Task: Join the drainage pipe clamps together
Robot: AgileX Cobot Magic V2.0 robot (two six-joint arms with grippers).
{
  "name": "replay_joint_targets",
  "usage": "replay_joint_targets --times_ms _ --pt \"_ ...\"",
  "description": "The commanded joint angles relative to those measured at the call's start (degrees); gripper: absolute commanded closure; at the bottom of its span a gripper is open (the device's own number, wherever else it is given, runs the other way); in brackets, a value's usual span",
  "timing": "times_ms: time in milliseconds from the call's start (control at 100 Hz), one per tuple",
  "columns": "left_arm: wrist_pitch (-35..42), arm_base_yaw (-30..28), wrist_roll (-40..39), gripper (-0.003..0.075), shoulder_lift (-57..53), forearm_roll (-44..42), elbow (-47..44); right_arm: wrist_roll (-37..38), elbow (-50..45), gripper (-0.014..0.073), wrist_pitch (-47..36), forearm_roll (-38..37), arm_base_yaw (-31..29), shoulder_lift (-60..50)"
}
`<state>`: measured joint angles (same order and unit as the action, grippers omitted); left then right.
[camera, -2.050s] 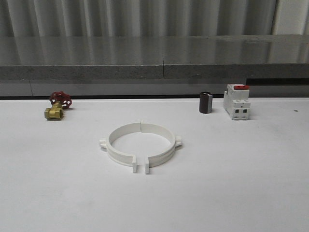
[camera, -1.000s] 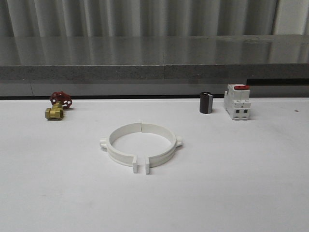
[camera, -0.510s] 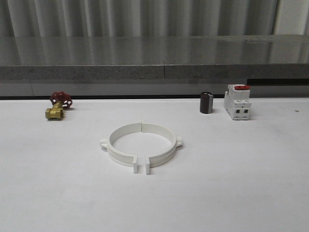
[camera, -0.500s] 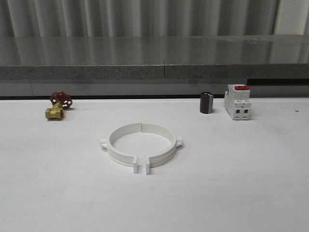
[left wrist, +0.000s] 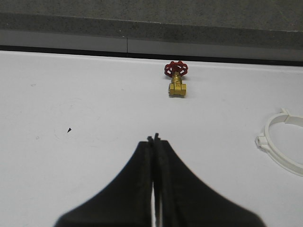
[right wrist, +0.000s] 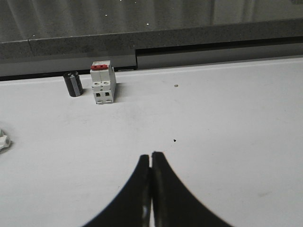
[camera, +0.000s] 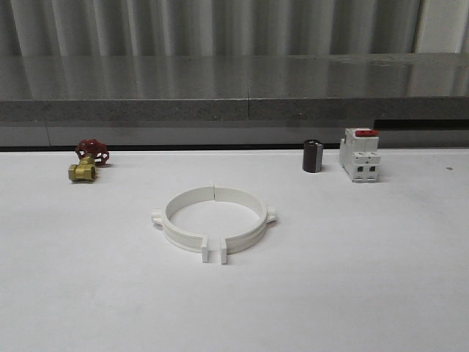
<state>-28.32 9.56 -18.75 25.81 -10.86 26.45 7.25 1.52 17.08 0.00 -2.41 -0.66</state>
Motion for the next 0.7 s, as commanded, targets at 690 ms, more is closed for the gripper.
replay_joint_targets --times_ms 690 --pt "4.0 -0.2 0.0 0.0740 0.4 0.0 1.6 0.7 -2.2 0.0711 -12.0 0.0 3.2 -1.1"
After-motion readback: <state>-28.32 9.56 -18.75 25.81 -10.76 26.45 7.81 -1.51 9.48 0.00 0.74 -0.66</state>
